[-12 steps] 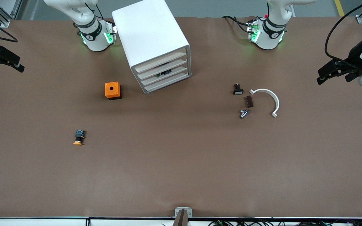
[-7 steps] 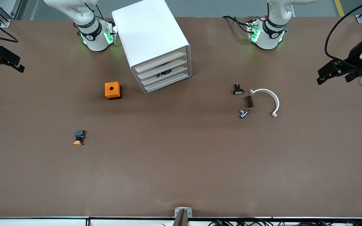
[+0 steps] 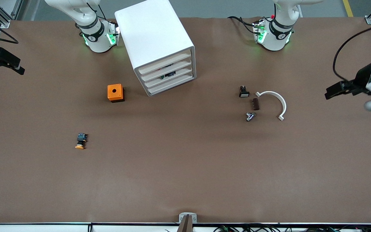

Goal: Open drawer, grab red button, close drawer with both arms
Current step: 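Move the left gripper toward the white cabinet's drawer handle, then grasp the drawer handle with the left gripper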

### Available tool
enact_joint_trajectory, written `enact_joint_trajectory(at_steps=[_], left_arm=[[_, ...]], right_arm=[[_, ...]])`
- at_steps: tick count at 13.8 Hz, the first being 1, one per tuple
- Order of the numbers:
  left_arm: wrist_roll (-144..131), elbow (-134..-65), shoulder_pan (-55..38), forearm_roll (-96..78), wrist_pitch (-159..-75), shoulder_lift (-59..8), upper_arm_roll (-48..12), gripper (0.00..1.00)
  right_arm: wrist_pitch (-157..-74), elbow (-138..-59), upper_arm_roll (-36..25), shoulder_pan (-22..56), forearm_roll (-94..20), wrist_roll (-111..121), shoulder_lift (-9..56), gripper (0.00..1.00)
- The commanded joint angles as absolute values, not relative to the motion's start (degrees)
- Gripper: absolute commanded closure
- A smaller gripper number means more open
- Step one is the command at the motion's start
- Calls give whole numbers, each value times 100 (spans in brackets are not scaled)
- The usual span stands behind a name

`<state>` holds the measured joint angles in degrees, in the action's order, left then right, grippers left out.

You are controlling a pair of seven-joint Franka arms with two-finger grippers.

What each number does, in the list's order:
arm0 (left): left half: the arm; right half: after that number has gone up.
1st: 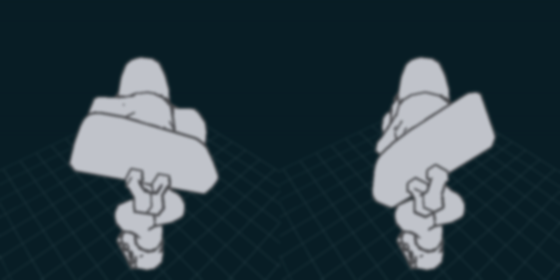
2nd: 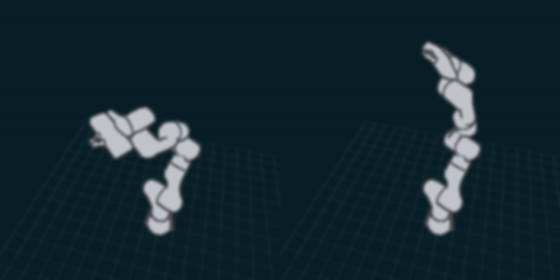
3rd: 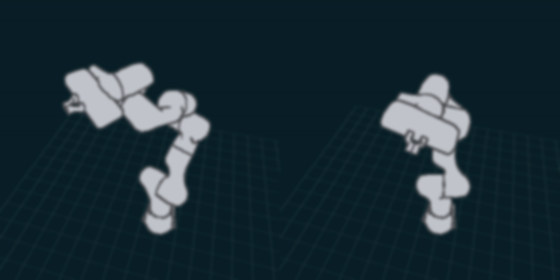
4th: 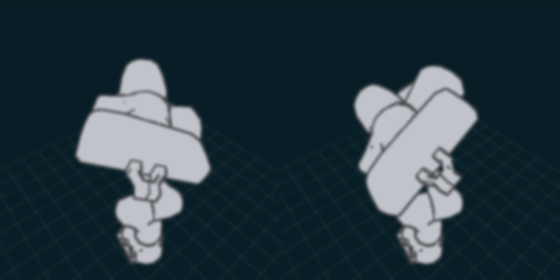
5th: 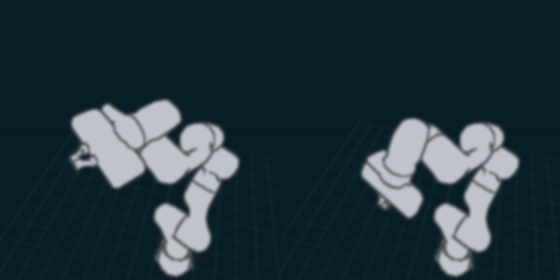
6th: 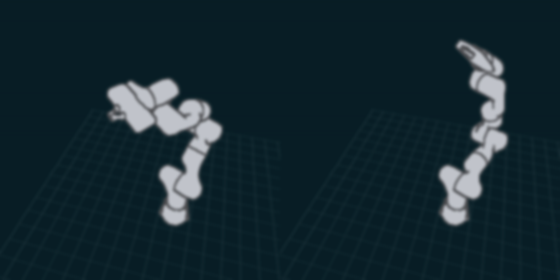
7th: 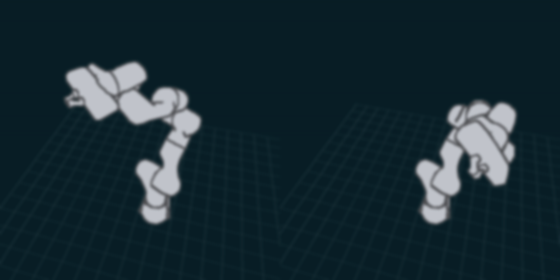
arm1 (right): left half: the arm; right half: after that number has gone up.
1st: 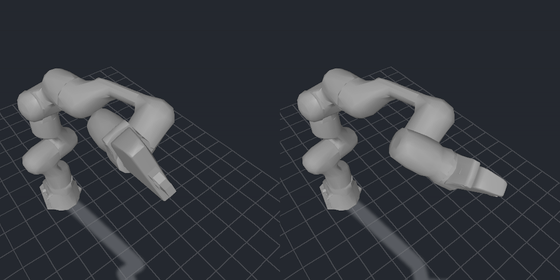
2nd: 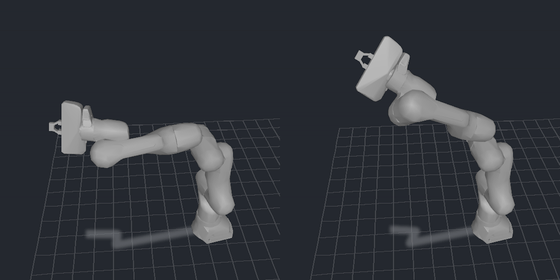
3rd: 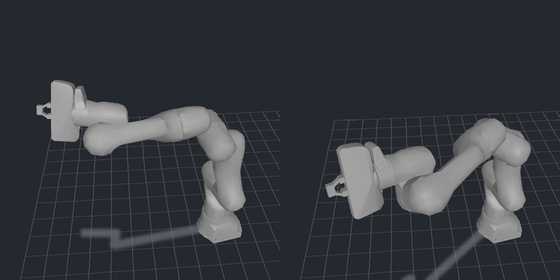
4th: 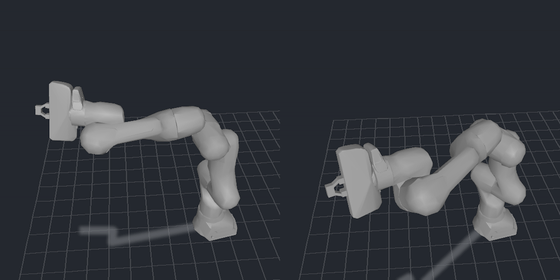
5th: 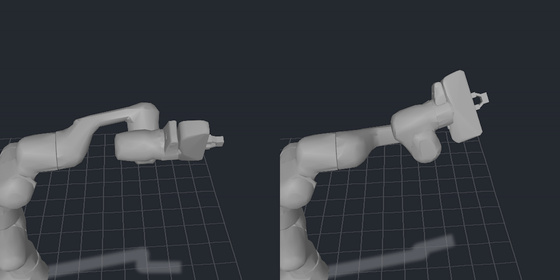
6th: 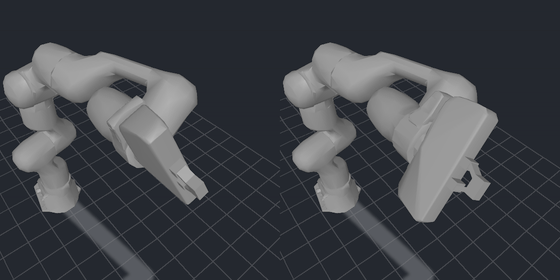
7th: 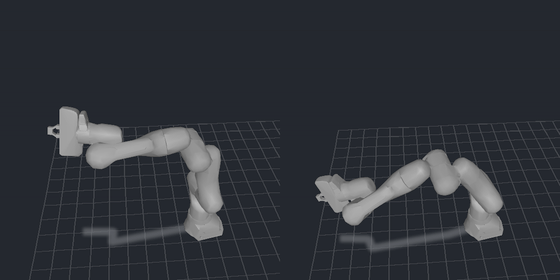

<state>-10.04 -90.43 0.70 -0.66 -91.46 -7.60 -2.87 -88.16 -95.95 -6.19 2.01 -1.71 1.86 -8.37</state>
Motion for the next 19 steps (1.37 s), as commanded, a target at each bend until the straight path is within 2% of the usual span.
enact_joint_trajectory(at_steps=[1, 6, 10, 14, 19], left_arm=[[-1151, -8895, -9, -35, -9360, -1571, -325, 1], [-2528, -8895, -368, -351, -9360, -2521, -404, 1], [-4065, -8842, -1194, -290, -9369, -3303, -387, 1], [-5383, -8141, -1914, -508, -9264, -3682, -396, 1], [-7808, -7550, -2381, -2071, -9114, -4157, -360, 1]], right_arm=[[-8912, -9703, -545, 114, -53, 246, -975, 0], [-8982, -9694, -536, 158, -18, 246, -993, 0], [-9114, -9703, -527, 211, -18, 281, -993, 0], [-9141, -9703, -536, 193, -9, 624, -993, 0], [-9070, -9694, -536, 185, -26, 528, -993, 0]])
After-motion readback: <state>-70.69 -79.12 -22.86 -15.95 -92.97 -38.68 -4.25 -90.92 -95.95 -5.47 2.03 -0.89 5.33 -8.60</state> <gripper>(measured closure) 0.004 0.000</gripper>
